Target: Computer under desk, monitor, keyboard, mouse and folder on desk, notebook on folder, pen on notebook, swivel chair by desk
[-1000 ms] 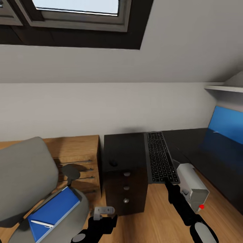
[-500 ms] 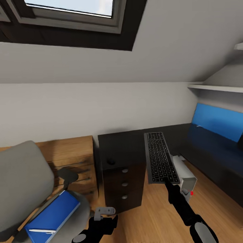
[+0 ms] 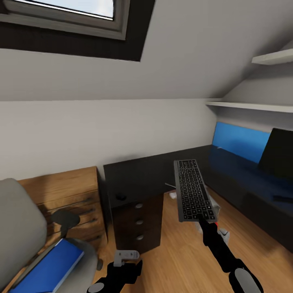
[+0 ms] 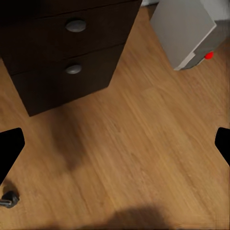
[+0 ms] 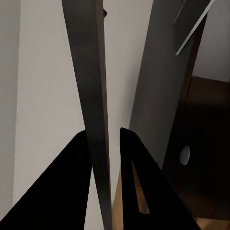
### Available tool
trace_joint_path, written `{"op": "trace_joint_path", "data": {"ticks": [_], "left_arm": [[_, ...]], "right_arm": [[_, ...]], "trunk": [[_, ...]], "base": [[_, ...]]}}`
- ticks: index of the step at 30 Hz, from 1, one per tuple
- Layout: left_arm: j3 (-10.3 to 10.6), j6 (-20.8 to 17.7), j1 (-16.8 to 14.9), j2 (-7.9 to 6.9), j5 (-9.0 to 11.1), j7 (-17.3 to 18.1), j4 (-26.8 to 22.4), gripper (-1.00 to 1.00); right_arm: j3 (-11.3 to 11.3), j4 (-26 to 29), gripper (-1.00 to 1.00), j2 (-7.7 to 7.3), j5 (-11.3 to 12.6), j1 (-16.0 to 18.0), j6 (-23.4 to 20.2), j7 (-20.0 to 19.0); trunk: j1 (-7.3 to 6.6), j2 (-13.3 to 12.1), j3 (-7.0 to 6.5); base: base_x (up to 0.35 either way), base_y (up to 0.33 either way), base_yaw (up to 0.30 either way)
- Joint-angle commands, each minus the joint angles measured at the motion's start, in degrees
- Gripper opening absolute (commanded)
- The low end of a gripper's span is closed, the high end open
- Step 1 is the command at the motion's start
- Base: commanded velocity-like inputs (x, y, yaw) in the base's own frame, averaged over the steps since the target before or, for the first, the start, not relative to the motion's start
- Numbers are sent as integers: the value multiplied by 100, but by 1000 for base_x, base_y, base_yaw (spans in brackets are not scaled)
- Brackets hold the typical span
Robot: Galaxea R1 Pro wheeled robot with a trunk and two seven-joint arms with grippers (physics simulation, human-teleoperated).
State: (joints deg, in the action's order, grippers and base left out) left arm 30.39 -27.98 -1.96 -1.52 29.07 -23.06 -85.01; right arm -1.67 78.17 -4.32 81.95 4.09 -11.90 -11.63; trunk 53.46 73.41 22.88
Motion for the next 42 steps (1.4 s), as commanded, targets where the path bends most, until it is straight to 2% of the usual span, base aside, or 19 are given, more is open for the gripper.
{"op": "trace_joint_path", "data": {"ticks": [1,7,20,32,42], "left_arm": [[25,-5,-6,-6,59,-58,-8,100],[112,-6,-6,-6,63,-58,-1,100],[125,-6,-6,-6,64,-58,2,100],[116,-6,-6,-8,68,-58,2,100],[116,-6,-6,-12,64,-58,2,100]], "right_arm": [[-8,-1,-100,2,64,4,-41,-26],[-8,-3,-100,2,62,4,-37,-35],[-26,-17,-100,2,62,4,128,-24],[-46,-164,-100,37,71,4,159,-17],[-47,-282,-100,44,67,4,248,18]], "trunk": [[0,4,6],[0,4,6],[0,4,11],[0,4,15],[0,4,53]], "base": [[-47,245,-264],[-21,121,-264],[-1,8,-259],[0,0,-25],[0,0,-208]]}}
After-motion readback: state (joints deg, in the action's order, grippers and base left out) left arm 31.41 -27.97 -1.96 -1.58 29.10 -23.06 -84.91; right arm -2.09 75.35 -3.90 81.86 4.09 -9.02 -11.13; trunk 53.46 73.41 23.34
